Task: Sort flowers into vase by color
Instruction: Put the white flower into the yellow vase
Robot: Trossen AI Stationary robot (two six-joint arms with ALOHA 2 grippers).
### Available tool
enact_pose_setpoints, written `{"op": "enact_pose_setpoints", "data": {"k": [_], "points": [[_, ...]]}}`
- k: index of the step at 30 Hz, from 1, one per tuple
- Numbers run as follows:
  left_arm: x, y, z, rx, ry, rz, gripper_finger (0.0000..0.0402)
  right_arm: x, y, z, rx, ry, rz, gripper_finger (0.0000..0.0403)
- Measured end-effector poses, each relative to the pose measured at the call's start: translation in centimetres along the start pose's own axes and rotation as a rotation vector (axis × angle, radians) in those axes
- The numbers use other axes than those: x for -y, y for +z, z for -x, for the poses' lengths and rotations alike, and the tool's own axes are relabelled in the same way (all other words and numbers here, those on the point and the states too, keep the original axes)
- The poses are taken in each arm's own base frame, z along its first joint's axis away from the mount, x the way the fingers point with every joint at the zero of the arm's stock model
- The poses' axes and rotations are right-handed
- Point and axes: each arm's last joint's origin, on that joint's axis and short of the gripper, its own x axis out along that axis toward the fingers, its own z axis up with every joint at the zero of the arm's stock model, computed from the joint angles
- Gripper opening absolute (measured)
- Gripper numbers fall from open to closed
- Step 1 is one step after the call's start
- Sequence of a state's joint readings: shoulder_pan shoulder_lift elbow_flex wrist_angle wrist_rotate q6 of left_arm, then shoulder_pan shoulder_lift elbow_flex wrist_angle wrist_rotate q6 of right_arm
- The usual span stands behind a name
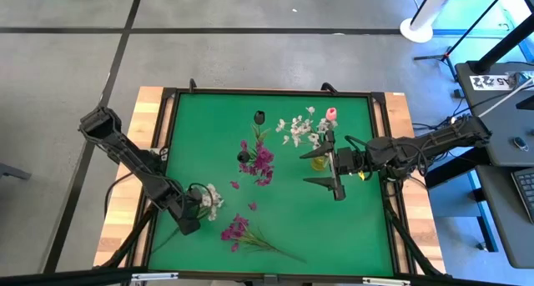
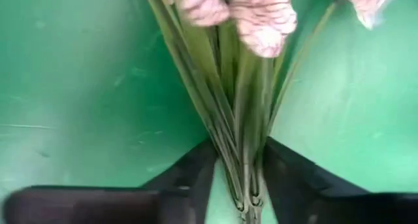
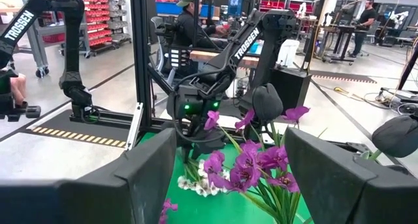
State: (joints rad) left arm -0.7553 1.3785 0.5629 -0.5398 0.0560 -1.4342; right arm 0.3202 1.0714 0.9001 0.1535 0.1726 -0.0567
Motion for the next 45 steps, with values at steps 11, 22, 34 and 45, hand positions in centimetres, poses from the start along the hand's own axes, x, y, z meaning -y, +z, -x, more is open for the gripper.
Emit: {"op": "enact_pose_setpoints", "data": {"k": [11,22,34,45], "points": [[0.0,0.9,1.4,0.124,0.026,-0.059,0.0012,0.0,0.0,0.0,0.001,0.0,0.0,0.0285],[3.7,0.9,11.6,0.354,-0.113,-0.333,0.0003,0.1,0.3,0.3,0.014,0.001,-0.002,0.0285],[5.5,-0.3,16.1,0.286,-0.228,-0.463,0.0002,0.5,2.2,2.8,0.109,0.037,-0.016,0.0285],[10.0,0.6,19.8,0.822,-0.563,-0.941,0.0001,0.6,2.5,3.3,0.127,0.045,-0.018,0.0285]]}}
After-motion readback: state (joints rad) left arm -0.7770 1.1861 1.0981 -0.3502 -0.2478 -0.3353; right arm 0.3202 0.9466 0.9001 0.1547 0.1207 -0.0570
